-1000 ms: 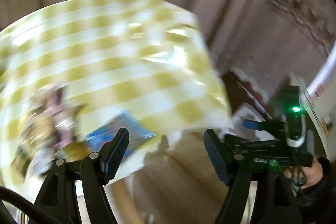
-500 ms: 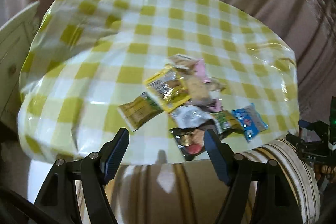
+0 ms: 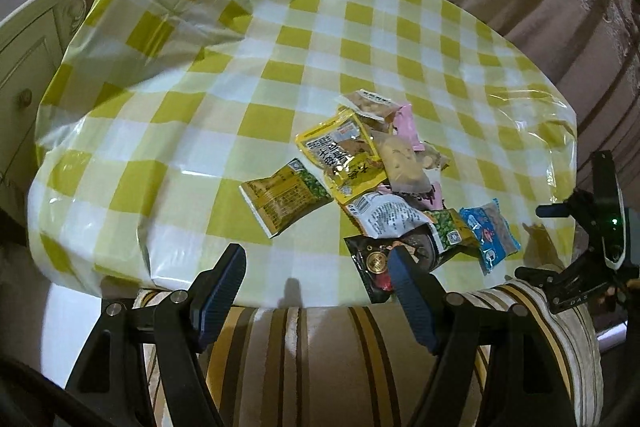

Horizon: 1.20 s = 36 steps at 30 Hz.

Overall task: Organize snacks
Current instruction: 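Move both tools back to the table, right tool over another blue seed bag, then grasp the blue seed bag with the right tool while the left tool grasps the yellow-green packet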

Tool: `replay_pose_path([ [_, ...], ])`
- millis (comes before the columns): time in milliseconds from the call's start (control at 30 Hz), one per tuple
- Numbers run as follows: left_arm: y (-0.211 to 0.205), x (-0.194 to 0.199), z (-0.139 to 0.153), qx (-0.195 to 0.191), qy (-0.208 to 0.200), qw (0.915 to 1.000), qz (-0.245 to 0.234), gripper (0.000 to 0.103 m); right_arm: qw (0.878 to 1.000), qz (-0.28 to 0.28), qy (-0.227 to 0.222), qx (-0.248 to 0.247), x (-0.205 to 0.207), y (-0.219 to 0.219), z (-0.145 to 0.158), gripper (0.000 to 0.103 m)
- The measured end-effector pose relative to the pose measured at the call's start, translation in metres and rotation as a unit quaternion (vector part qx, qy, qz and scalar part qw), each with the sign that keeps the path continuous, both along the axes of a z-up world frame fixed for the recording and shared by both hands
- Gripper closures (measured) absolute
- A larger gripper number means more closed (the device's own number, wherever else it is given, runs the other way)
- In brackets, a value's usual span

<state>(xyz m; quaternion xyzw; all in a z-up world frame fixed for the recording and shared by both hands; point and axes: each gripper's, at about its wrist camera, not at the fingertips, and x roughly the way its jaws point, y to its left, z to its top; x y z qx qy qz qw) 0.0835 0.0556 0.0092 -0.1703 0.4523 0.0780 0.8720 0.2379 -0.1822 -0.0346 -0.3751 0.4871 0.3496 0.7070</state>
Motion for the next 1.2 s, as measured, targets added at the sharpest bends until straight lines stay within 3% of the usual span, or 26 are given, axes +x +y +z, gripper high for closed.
replay_pose_path([
  [167, 0.006, 0.002, -0.005, -0.011, 0.008, 0.9999, 0.007, 0.029, 0.999, 0.033, 0.012, -0.027, 0.016, 0.019, -0.011, 0.002],
  [400, 0.015, 0.005, -0.013, -0.022, 0.017, 0.9994, 0.02, 0.029, 0.999, 0.025, -0.014, -0.021, 0.036, 0.039, -0.02, 0.002],
  [600, 0.024, 0.015, -0.016, -0.024, 0.013, 0.9994, 0.021, 0.029, 0.999, -0.052, -0.01, 0.006, 0.068, 0.036, -0.028, 0.002],
  [867, 0.031, 0.06, -0.032, 0.019, 0.047, 0.9983, -0.026, 0.029, 0.989, -0.141, 0.011, 0.046, 0.084, 0.009, -0.027, 0.002],
  [1067, 0.021, 0.082, -0.048, 0.114, 0.084, 0.9851, -0.097, 0.029, 0.984, -0.165, 0.02, 0.064, 0.075, -0.005, -0.036, 0.002],
  [1200, 0.023, 0.088, -0.056, 0.124, 0.083, 0.9804, -0.128, 0.029, 0.982, -0.171, 0.016, 0.076, 0.075, -0.015, -0.037, 0.006],
])
